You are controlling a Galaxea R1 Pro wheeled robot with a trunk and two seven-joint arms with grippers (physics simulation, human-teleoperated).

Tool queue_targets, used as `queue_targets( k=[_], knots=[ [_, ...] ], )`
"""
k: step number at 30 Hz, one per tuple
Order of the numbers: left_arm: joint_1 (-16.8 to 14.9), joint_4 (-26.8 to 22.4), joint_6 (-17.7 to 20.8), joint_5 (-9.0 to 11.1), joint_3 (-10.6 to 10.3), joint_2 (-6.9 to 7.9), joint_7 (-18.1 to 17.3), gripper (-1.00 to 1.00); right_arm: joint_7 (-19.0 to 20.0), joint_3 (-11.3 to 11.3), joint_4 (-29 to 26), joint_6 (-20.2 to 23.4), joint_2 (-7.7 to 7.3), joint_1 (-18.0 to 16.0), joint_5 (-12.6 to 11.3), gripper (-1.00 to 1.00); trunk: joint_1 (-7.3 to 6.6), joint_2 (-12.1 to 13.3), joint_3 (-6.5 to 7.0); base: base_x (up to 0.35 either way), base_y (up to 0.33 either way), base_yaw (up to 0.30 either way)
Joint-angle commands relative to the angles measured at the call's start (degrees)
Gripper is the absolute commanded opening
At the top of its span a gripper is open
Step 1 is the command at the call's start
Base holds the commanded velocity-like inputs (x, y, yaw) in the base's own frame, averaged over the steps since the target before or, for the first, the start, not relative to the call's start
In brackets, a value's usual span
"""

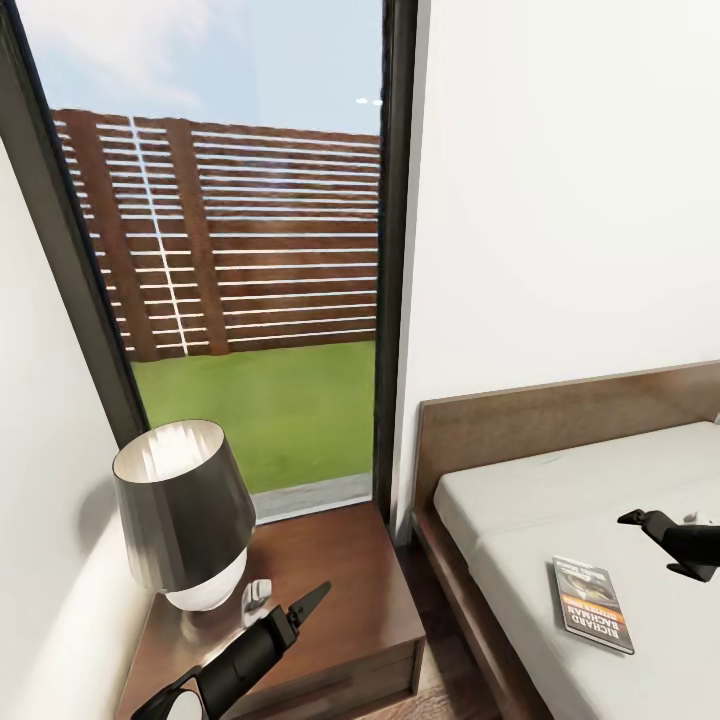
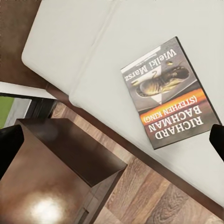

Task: In the bedroom, move the book from the bed onto either nightstand, and place the two sandals side by side next to the bed.

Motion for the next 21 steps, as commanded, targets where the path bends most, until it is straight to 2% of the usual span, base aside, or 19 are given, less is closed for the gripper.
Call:
queue_targets(
  k=[1, 11, 21],
  knots=[
    [-0.04, 0.02, 0.45, 0.28, 0.12, -0.05, -0.12, 1.0, 0.02, -0.3, -0.04, 0.29, 0.04, -0.04, 0.11, 1.0, 0.0, -0.04, -0.06, 0.005, 0.0, 0.0],
    [-0.07, 0.19, 0.45, 0.28, 0.15, -0.05, 0.04, 1.0, 0.08, -0.31, -0.08, 0.27, 0.1, -0.04, 0.12, 1.0, 0.0, -0.04, -0.06, 0.061, -0.046, 0.0],
    [-0.06, 0.28, 0.45, 0.28, 0.18, -0.05, 0.05, 1.0, 0.09, -0.31, -0.09, 0.27, 0.11, -0.04, 0.11, 1.0, 0.0, -0.04, -0.06, 0.14, -0.125, 0.0]
  ],
)
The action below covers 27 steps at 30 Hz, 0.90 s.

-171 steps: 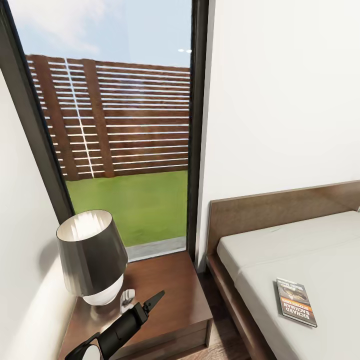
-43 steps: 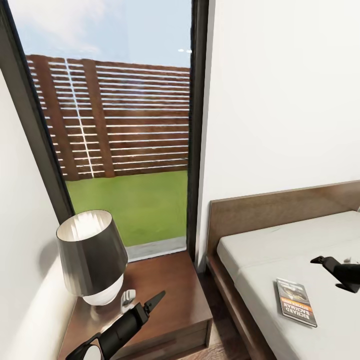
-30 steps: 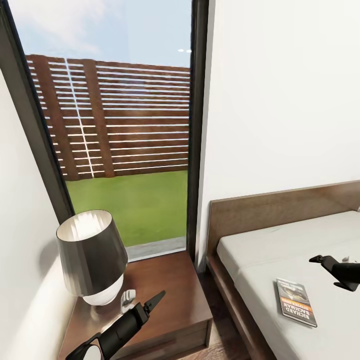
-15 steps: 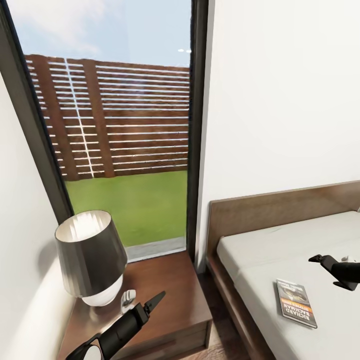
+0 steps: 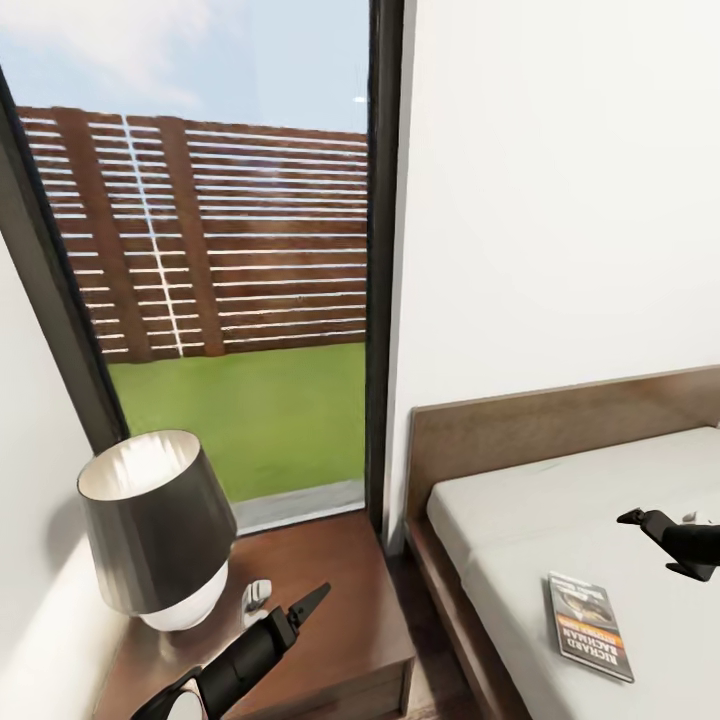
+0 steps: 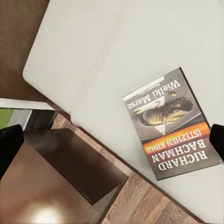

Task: In the bedroom, move the book from the bed onto either nightstand, and place the two sandals side by side next to the bed.

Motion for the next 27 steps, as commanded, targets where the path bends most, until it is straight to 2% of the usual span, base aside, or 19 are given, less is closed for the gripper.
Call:
queue_targets(
  k=[1, 14, 27],
  knots=[
    [-0.04, -0.01, 0.45, 0.27, 0.13, -0.05, -0.17, 1.0, 0.03, -0.27, -0.02, 0.27, 0.02, -0.04, 0.09, 1.0, 0.02, -0.03, -0.06, 0.188, -0.168, 0.0],
    [-0.02, 0.0, 0.45, 0.27, 0.13, -0.05, -0.67, 1.0, 0.04, -0.23, -0.02, 0.35, 0.02, -0.04, 0.09, 1.0, 0.02, -0.03, -0.06, 0.182, -0.159, 0.0],
    [-0.02, 0.0, 0.47, 0.27, 0.13, -0.05, -0.48, 1.0, 0.05, -0.28, -0.02, 0.39, 0.02, -0.04, 0.05, 1.0, 0.02, -0.03, -0.06, 0.037, -0.029, 0.0]
  ],
)
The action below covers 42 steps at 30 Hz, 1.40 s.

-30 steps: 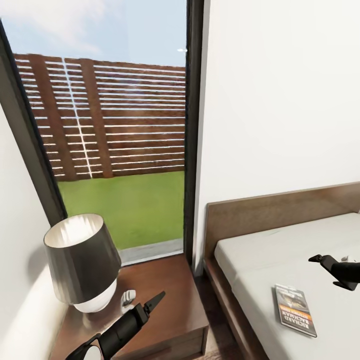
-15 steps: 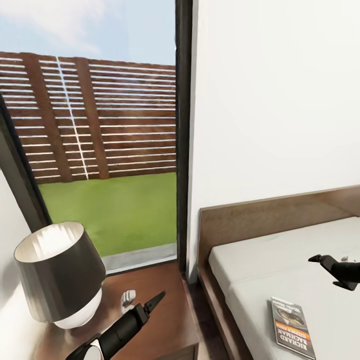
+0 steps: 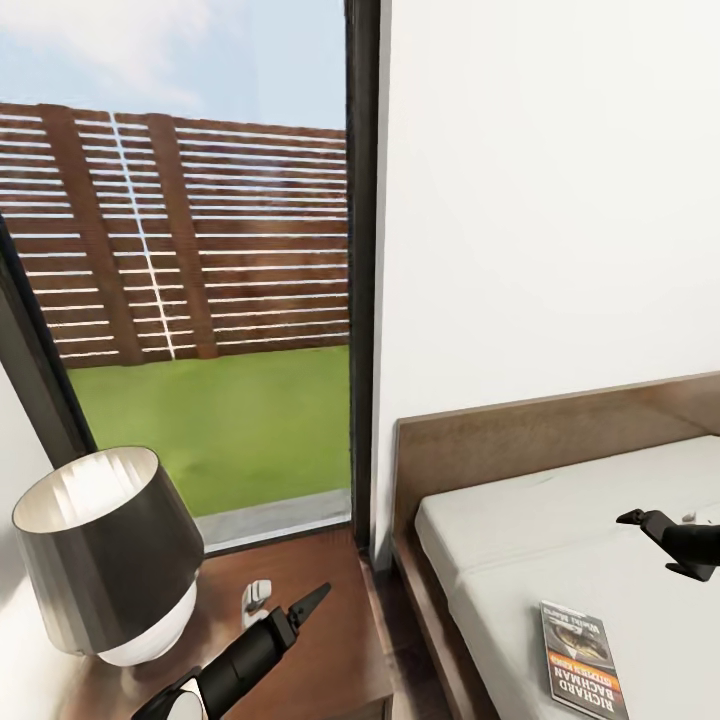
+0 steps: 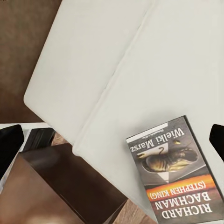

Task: In the bedroom, move the book from the bed onto either nightstand, and place the two sandals side by side next to the bed.

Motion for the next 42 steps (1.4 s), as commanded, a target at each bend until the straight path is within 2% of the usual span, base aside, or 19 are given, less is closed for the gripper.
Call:
queue_targets(
  k=[1, 17, 34, 42],
  knots=[
    [-0.04, 0.0, 0.47, 0.28, 0.12, -0.05, -0.02, 1.0, 0.03, -0.3, -0.03, 0.3, 0.02, -0.04, 0.1, 1.0, 0.0, -0.03, -0.06, 0.005, -0.004, 0.0],
    [-0.06, -0.04, 0.44, 0.28, 0.12, -0.05, 0.07, 1.0, -0.29, -0.65, 0.89, -0.63, 0.16, -0.04, -0.17, 1.0, 0.0, -0.03, -0.06, 0.001, 0.0, 0.0],
    [-0.02, -0.31, 0.52, 0.28, 0.11, -0.05, -0.24, 1.0, -0.74, -0.82, 7.28, -2.14, 0.93, -0.04, -0.26, 1.0, 0.0, -0.03, -0.06, 0.0, 0.0, 0.0],
    [-0.06, -0.42, 0.59, 0.34, 0.1, -0.05, -0.29, 1.0, -0.77, -0.87, 8.42, -2.26, 0.98, -0.04, -0.24, 1.0, 0.0, -0.03, -0.06, 0.0, 0.0, 0.0]
  ],
)
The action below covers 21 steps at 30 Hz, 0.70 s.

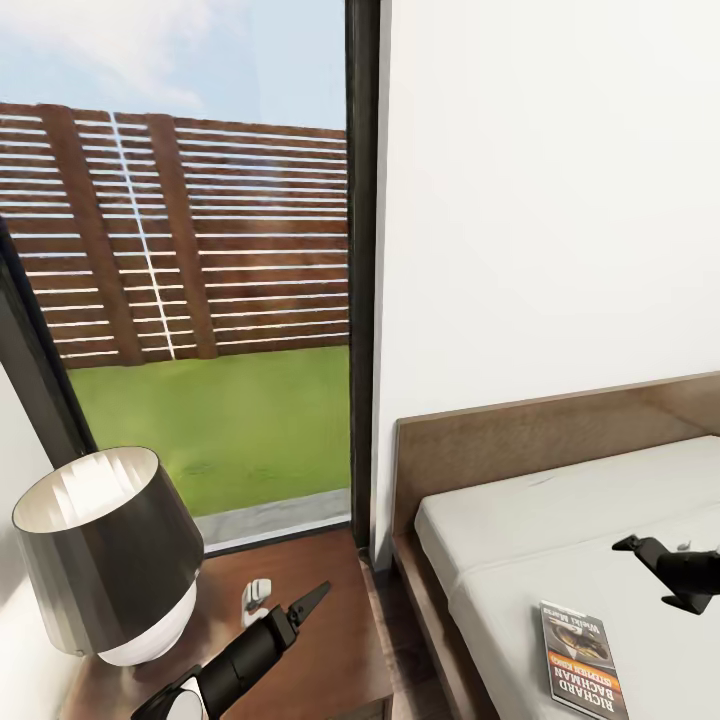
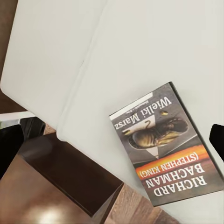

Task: In the bedroom, move the book from the bed onto either nightstand, and place the two sandals side by side next to the bed.

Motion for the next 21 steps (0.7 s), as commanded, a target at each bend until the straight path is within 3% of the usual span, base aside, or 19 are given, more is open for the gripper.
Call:
queue_targets(
  k=[1, 6, 18, 21],
  knots=[
    [-0.02, -0.01, 0.45, 0.28, 0.12, -0.05, -0.11, 1.0, -0.04, -0.32, 0.02, 0.26, 0.01, -0.04, 0.08, 1.0, 0.0, -0.04, -0.06, 0.0, 0.0, 0.0],
    [-0.02, -0.03, 0.48, 0.29, 0.11, -0.02, -0.12, 1.0, -0.04, -0.3, 0.14, 0.25, 0.02, -0.04, 0.06, 1.0, 0.0, -0.04, -0.06, 0.0, 0.0, 0.0],
    [-0.01, -0.11, 0.56, 0.31, 0.07, 0.01, -0.12, 1.0, -0.05, -0.29, 0.21, 0.24, 0.02, -0.04, -0.03, 1.0, 2.63, -4.85, -2.22, 0.0, 0.0, 0.0],
    [0.0, -0.11, 0.56, 0.35, 0.06, -0.02, -0.12, 1.0, -0.05, -0.29, 0.22, 0.24, 0.02, -0.04, -0.07, 1.0, 2.63, -4.85, -2.22, 0.0, 0.0, 0.0]
  ],
)
